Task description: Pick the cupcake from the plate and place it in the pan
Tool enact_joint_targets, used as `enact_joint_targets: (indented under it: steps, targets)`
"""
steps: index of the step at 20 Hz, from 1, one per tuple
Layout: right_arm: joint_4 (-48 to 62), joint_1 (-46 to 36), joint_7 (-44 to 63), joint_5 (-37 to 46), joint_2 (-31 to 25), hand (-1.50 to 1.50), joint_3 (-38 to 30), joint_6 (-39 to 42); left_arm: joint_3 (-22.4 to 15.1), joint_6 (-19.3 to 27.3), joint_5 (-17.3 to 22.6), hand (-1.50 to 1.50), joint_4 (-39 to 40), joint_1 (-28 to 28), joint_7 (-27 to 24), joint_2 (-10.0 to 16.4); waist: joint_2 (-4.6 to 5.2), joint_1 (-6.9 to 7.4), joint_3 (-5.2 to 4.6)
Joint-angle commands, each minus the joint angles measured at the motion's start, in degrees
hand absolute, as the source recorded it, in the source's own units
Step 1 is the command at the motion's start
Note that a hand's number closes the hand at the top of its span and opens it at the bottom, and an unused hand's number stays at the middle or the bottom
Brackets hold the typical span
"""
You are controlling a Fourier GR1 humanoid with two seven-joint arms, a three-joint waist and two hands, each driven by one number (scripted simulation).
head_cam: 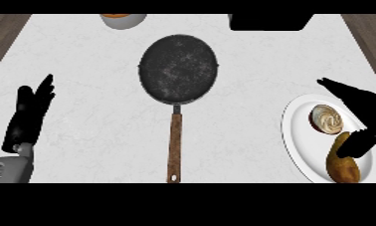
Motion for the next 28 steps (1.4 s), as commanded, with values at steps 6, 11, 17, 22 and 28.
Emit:
enact_joint_targets:
  steps: [6, 11, 17, 22, 28]
  targets:
    - [7.1, -2.9, -2.5, 7.5, 6.3, -1.5, -1.0, 0.3, 3.3, -2.7, -1.8, 0.0, 2.0, -1.0, -1.4, -1.2, 0.06, 0.04, -0.02]
    - [3.8, -1.9, 2.5, 9.7, 10.7, -1.5, -1.1, 1.9, 4.0, -3.1, -3.3, 0.0, 3.9, -1.2, -3.7, -2.8, 0.03, -0.1, -0.04]
    - [12.1, -3.8, -6.9, 13.2, 7.9, -1.5, -6.3, 0.7, 5.5, -4.4, -4.8, 0.0, 1.8, -1.6, -1.6, -3.0, 0.03, 0.0, -0.02]
    - [7.7, -2.3, -8.5, 19.1, 7.2, 1.5, -2.2, -4.2, 7.1, -5.0, -4.4, 0.0, 2.2, -2.2, -0.8, -1.3, 0.0, -0.11, -0.03]
    - [16.1, -5.5, -13.4, 21.5, 9.4, 1.5, -5.4, -8.5, 6.8, -7.3, -3.9, 0.0, -6.4, 1.7, 4.9, -2.5, 0.0, 0.29, 0.0]
